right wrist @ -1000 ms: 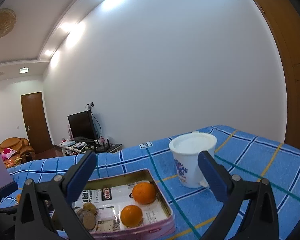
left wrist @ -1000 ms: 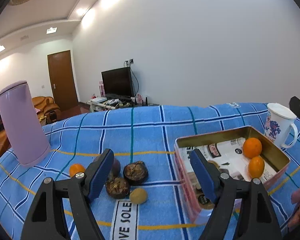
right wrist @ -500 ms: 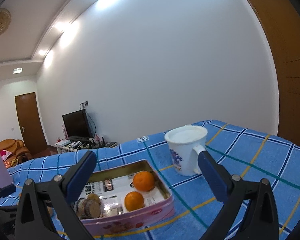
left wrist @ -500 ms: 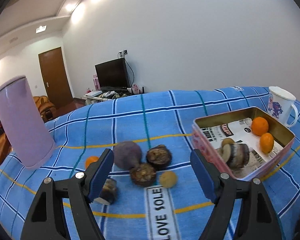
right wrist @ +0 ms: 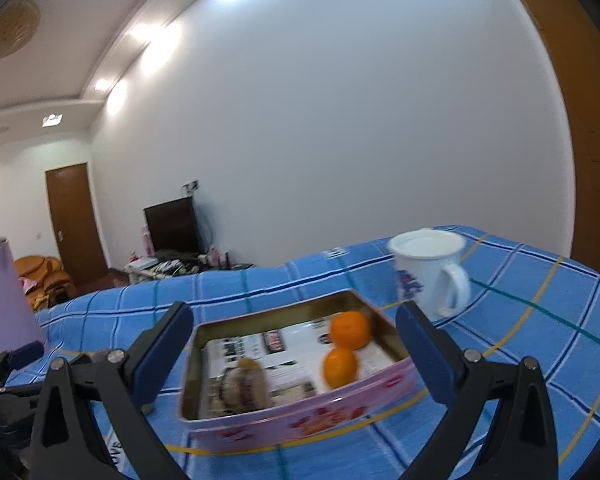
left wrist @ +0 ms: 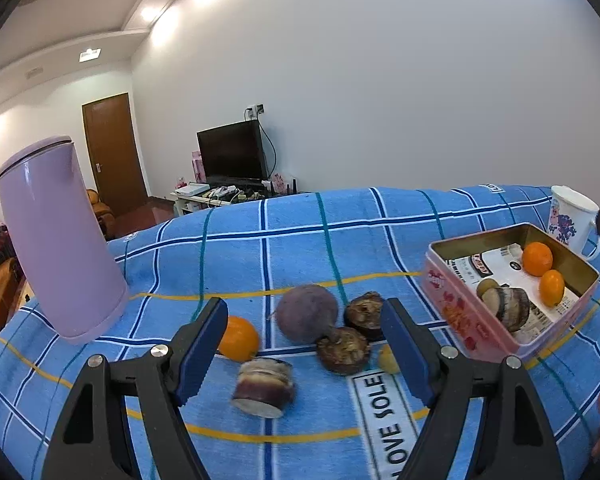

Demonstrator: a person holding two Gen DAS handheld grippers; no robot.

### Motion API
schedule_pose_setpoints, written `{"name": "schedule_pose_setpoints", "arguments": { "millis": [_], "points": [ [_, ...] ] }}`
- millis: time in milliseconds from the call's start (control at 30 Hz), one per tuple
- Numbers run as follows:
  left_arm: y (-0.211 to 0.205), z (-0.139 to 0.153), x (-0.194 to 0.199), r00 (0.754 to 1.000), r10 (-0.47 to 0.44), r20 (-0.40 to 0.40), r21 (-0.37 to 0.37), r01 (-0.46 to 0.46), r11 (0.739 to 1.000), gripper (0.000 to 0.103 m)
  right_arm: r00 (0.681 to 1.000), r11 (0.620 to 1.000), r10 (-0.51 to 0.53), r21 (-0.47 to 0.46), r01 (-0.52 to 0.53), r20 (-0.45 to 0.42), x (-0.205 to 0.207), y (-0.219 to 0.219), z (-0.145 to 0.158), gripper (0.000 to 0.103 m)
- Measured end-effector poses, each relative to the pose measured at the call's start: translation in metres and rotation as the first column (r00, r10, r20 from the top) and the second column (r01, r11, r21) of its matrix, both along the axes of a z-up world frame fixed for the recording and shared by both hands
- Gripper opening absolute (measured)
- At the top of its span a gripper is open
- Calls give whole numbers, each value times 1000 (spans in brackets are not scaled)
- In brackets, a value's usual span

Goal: Organize fruits
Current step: 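Grasp the cut purple-white chunk with the right tool while the left tool moves toward the large orange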

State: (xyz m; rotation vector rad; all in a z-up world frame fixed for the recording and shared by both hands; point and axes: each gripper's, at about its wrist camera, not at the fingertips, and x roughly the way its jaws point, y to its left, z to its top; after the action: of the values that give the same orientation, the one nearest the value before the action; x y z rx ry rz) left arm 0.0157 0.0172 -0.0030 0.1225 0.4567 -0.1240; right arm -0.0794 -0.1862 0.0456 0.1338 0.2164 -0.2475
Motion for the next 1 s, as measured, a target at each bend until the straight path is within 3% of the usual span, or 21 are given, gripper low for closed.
{"name": "schedule_pose_setpoints", "arguments": {
  "millis": [167,400,633,700,800,1000],
  "points": [
    [17,-1,6,1000,14,-13,13,-13,1000,80,997,997,73,12,-73,-11,9,27,-4,103],
    [58,-2,25,993,111,-34,20,-111,994,80,984,986,169,2,-170,-58,23,64,-10,103],
    [116,5,49,959,277,-68,-26,-279,960,80,944,953,302,39,-300,-134,41,95,-21,103],
    [128,4,54,943,322,-80,-23,-325,946,80,914,933,361,67,-355,-185,50,108,-26,102],
    [142,2,61,927,359,-110,-20,-363,932,80,854,897,441,107,-429,-278,65,131,-36,86],
    [157,1,66,920,364,-144,-42,-373,927,80,720,832,550,201,-517,-423,100,172,-60,69]
  ]
}}
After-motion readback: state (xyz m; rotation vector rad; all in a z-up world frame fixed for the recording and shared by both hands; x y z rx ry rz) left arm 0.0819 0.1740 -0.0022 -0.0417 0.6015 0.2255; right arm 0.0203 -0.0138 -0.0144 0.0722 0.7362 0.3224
